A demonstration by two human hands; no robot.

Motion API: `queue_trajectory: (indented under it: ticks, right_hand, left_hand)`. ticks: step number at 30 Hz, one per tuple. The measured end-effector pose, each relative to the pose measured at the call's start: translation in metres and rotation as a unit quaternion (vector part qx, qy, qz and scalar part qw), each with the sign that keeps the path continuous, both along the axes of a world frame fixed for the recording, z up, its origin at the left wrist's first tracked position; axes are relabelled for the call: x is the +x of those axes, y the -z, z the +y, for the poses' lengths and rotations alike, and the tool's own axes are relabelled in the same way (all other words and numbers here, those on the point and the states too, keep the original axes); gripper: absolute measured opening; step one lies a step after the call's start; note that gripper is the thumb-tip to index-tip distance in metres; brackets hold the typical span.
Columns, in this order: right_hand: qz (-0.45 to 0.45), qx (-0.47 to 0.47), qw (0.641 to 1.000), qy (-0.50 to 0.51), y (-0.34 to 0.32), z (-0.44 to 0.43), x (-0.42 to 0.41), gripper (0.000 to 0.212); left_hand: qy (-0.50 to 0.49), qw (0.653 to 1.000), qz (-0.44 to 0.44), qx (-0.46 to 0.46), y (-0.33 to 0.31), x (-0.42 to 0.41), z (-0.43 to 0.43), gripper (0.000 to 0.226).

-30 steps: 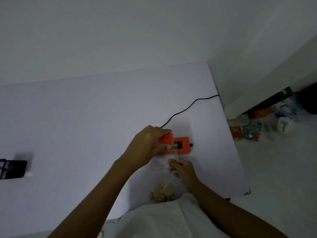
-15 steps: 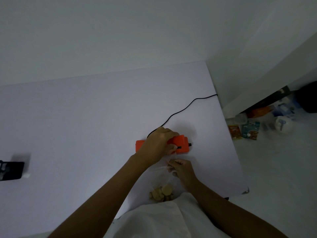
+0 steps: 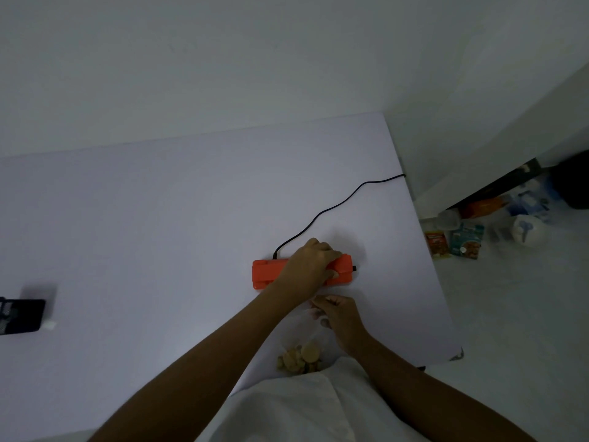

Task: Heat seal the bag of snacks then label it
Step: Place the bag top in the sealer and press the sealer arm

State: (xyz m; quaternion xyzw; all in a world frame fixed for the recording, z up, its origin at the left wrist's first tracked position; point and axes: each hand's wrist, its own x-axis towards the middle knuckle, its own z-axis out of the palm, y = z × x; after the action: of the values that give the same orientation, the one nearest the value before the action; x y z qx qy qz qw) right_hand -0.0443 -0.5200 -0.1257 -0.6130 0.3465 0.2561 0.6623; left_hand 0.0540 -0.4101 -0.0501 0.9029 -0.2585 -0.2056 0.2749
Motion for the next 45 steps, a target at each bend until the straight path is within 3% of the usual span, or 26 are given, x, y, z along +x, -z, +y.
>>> queue_trajectory:
  ticks: [28, 38, 45]
  right_hand:
    - [0.000, 0.004, 1.000, -0.007, -0.004, 0.000, 0.002, 0.017]
    - [0.004, 0.004, 1.000, -0.012, -0.004, -0.001, 0.001, 0.018]
    - [0.011, 0.003, 1.000, -0.011, -0.005, 0.000, 0.002, 0.018]
  left_hand:
    - [-0.014, 0.990, -0.003, 0.142, 0.025, 0.010, -0.032, 0.026]
    - [-0.027, 0.985, -0.020, 0.168, 0.019, 0.006, -0.039, 0.014]
    - [-0.030, 0.984, -0.029, 0.175, 0.018, 0.004, -0.040, 0.018]
